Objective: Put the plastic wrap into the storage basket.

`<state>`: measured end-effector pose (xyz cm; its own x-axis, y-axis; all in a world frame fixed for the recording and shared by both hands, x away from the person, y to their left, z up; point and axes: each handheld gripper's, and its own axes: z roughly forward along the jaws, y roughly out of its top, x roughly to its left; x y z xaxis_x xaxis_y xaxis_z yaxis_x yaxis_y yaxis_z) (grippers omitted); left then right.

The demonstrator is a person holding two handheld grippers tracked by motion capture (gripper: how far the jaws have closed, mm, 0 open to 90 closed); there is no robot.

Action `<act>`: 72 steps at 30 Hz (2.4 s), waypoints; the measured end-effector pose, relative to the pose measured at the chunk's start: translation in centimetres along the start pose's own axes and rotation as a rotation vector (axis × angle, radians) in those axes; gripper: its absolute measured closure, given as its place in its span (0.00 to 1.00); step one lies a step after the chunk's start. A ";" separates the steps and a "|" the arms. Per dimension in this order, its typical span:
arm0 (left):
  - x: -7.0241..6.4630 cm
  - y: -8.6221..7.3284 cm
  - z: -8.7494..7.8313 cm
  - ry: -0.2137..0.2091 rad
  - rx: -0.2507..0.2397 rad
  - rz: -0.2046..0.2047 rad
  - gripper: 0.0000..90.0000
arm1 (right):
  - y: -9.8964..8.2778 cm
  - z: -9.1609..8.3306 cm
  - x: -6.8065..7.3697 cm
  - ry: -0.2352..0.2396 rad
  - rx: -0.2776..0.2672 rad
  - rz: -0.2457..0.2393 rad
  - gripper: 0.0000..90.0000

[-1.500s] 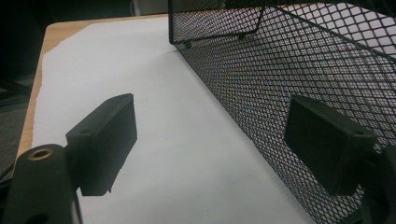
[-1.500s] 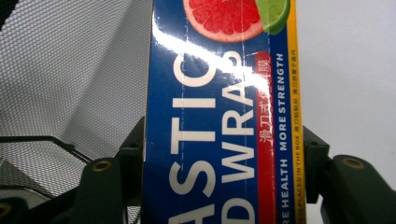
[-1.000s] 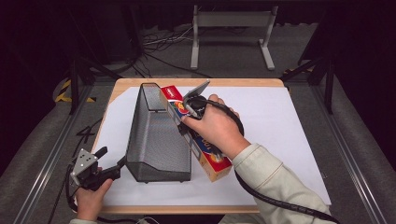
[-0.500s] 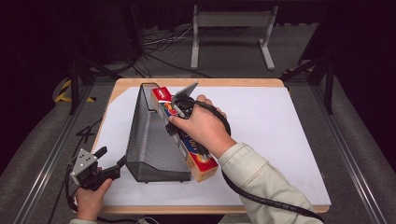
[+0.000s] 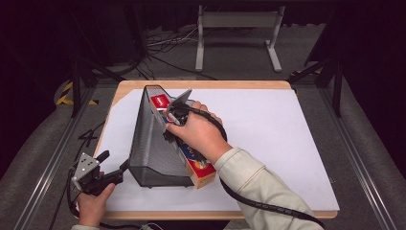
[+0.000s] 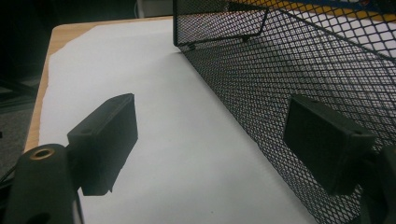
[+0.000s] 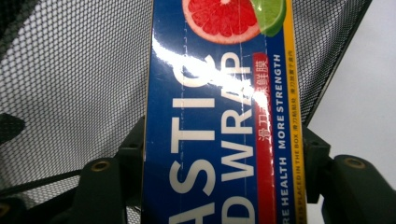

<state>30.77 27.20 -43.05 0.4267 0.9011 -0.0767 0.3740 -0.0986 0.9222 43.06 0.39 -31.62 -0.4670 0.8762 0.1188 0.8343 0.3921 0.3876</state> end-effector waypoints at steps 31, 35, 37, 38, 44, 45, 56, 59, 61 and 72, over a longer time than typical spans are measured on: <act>0.4 -0.6 -1.0 0.020 0.001 -0.019 0.21 | 0.9 3.9 0.3 -0.078 0.060 0.008 0.43; 0.4 -0.6 -0.9 0.018 0.002 -0.016 0.21 | 1.2 3.9 0.5 -0.087 0.062 0.000 0.43; 0.4 -0.6 -0.9 0.019 0.002 -0.016 0.21 | 1.3 3.9 0.6 -0.095 0.065 -0.003 0.43; 0.4 -0.6 -0.9 0.019 0.002 -0.016 0.21 | 1.3 3.9 0.6 -0.095 0.065 -0.003 0.43; 0.4 -0.6 -0.9 0.013 0.007 -0.013 0.21 | 1.3 4.1 1.1 -0.112 0.035 -0.073 0.42; 0.4 -0.6 -0.9 0.014 0.005 -0.018 0.21 | 1.3 4.1 1.1 -0.112 0.029 -0.083 0.42; 0.5 -0.6 -0.7 0.011 0.007 -0.020 0.21 | 1.2 3.3 0.7 -0.040 -0.012 -0.125 0.25; 0.4 -0.6 -0.6 0.010 0.008 -0.022 0.21 | 1.1 2.9 0.4 -0.025 -0.027 -0.131 0.23; 0.4 -0.6 -0.6 0.011 0.008 -0.021 0.21 | 1.2 2.2 0.2 0.011 -0.066 -0.149 0.20; 0.4 -0.6 -0.6 0.015 0.005 -0.022 0.21 | 0.5 -1.6 -0.4 0.072 -0.217 -0.206 0.20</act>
<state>30.24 27.89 -43.37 0.4060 0.9093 -0.0914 0.3874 -0.0807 0.9184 43.24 -0.25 -30.01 -0.6456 0.7596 0.0792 0.6416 0.4832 0.5957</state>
